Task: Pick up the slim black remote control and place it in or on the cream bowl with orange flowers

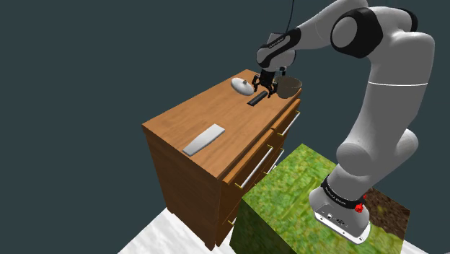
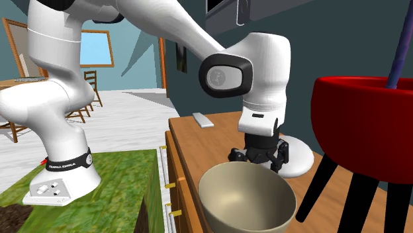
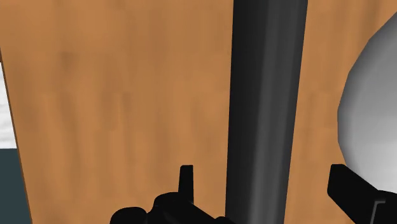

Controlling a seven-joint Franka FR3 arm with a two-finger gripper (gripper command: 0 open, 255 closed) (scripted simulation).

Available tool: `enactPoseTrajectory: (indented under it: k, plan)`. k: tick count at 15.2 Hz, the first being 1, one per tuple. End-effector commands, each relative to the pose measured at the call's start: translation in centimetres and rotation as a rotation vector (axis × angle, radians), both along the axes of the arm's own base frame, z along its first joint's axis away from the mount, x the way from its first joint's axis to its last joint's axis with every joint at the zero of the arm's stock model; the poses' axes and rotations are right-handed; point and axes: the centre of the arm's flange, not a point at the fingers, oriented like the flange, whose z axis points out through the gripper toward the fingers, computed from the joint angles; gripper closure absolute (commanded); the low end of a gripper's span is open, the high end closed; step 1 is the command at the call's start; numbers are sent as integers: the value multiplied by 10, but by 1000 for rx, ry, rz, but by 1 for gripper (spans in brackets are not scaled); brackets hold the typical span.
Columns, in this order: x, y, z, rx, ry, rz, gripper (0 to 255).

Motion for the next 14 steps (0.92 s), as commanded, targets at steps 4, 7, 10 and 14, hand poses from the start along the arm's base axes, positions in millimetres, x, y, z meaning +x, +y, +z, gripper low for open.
enactPoseTrajectory:
  k: [4,7,10,14]
  plan:
    - [0,1,-1,1,1,2,255]
    - [0,1,-2,1,1,2,255]
    - [-2,0,-3,1,1,1,255]
    - [0,1,5,1,1,2,255]
